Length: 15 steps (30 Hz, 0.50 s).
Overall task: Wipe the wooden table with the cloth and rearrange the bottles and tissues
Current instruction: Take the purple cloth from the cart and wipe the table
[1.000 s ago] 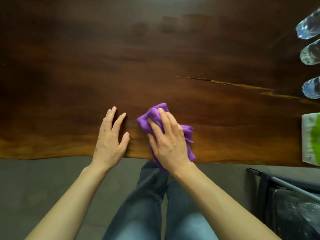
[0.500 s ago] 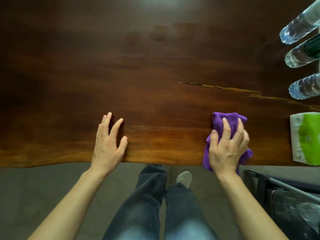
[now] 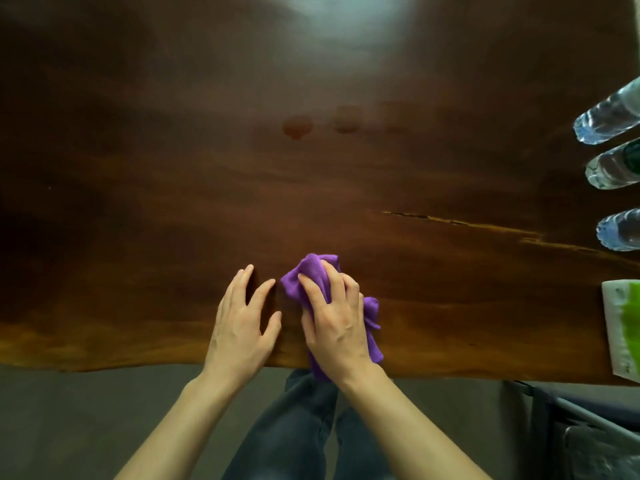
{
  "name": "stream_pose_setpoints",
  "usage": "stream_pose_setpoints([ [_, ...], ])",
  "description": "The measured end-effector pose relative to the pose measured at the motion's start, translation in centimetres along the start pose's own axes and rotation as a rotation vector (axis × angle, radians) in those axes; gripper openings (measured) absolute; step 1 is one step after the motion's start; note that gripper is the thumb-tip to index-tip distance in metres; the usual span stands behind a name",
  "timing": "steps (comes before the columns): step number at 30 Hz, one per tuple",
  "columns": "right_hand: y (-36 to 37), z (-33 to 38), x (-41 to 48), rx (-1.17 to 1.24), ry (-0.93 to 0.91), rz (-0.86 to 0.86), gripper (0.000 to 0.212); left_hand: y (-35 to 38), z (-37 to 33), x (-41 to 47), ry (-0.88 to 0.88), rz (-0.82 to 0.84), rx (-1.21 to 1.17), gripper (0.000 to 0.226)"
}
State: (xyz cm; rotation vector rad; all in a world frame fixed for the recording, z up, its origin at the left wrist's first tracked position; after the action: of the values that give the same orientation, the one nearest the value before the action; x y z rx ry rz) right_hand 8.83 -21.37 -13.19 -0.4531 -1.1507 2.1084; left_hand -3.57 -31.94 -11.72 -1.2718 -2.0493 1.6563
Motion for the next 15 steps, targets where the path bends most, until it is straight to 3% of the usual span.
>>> stream_pose_setpoints([
  [9,-6.2,-1.9,3.9,0.184,0.125,-0.152,0.053,-4.5,-3.0,5.6,0.067,-0.117,-0.08,0.048],
  [15,-11.2,-7.9,8.1,0.197,0.26,-0.267,0.063,-6.8,-4.7,11.0,0.106,-0.133,-0.063,0.048],
])
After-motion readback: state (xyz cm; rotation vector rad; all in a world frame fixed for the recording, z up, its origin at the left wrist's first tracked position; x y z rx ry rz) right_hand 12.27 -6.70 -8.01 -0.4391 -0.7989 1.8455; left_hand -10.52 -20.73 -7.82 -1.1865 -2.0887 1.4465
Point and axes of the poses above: each hand's wrist, its own x-axis towards the middle knuckle, its own y-axis out of the palm, z = x × y, the point moved 4 cm from there along x, towards the middle knuckle, and after that the axes turned 4 degrees about x, right-handed, at the moved point
